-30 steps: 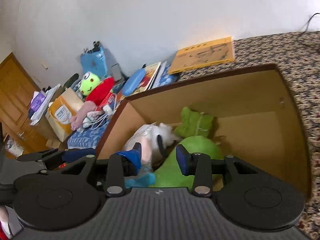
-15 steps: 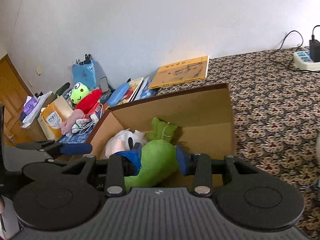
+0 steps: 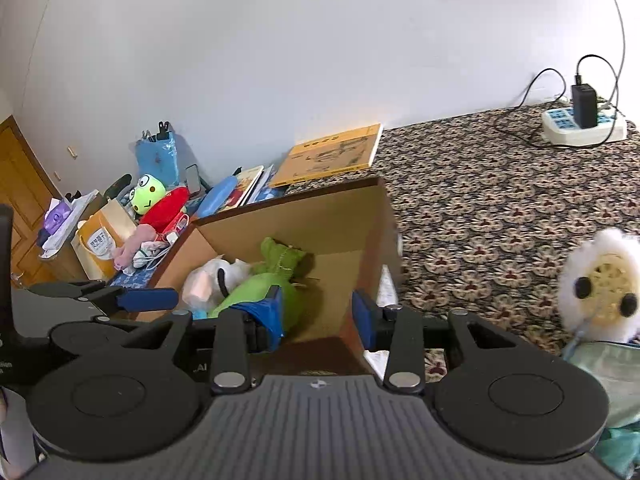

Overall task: Organize soft objects
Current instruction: 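Move the right tool back to the teal 'NICE TO MEET YOU' pouch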

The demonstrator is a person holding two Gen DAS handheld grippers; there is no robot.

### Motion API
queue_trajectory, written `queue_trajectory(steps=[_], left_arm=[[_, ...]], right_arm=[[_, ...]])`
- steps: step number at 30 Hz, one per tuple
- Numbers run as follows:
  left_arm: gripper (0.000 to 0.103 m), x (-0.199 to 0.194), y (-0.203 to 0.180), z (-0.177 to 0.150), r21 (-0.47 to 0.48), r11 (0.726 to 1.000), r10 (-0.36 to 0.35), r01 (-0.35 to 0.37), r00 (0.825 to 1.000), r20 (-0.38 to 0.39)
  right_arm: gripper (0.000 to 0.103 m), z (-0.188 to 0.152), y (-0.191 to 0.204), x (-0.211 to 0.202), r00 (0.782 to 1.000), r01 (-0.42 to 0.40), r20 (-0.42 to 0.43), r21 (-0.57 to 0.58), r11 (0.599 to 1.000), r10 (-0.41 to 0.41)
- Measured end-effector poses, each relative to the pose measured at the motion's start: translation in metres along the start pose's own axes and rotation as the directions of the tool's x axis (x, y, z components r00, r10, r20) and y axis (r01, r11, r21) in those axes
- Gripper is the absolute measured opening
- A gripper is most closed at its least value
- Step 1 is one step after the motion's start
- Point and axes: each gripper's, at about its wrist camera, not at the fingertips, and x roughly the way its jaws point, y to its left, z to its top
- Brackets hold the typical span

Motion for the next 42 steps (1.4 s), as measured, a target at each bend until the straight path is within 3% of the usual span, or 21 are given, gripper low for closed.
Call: queue_trajectory(steps=[13, 29, 42], left_arm=[[0.073, -0.003, -0.052, -0.006, -0.001, 1.000, 0.021, -0.021, 0.999, -0.047], [0.073, 0.012, -0.093, -0.023, -0.022, 0.999, 0.031, -0.035, 0.987, -0.157], [0.073, 0.025, -0.120, -0.032, -0.008, 1.000, -0.002, 0.000, 0.974, -0.225]], right_arm=[[0.022, -0.009, -0.045, -0.034, 0.999, 0.044, -0.019, 0.006, 0.999, -0.044], [0.022, -0.034, -0.082, -0.051, 0.992, 0.088, -0.092, 0.043, 0.995, -0.084], [0.022, -0.046, -0.109, -0.067, 0.986, 0.129, -0.109, 0.051, 0.990, -0.123]])
